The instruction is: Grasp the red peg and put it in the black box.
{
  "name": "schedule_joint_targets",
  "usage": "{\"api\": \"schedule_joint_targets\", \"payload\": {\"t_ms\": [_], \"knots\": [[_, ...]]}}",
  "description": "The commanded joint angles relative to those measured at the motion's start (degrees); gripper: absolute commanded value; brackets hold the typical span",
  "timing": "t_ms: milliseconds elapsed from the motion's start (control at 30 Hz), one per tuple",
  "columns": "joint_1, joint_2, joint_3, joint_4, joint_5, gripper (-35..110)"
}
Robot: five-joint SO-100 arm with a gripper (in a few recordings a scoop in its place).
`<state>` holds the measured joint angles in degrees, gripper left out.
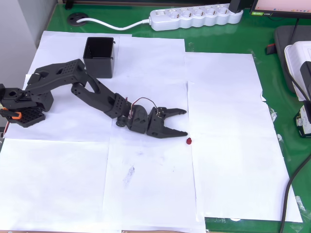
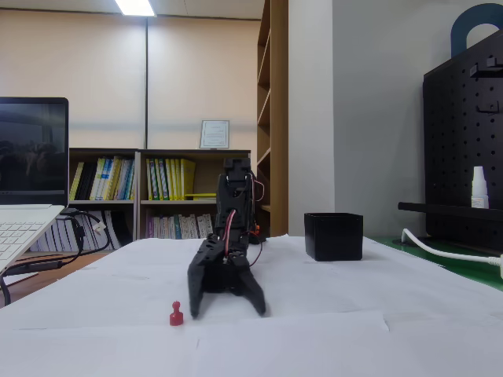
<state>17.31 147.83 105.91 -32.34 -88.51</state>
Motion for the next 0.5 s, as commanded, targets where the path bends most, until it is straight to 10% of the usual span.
{"api": "schedule_joint_targets", "payload": {"t_ms": [0,467], "knots": [[3.6,0.09,0.97,1.85,-1.32,34],[8.26,0.26,1.67,5.36,-2.55,34]]}}
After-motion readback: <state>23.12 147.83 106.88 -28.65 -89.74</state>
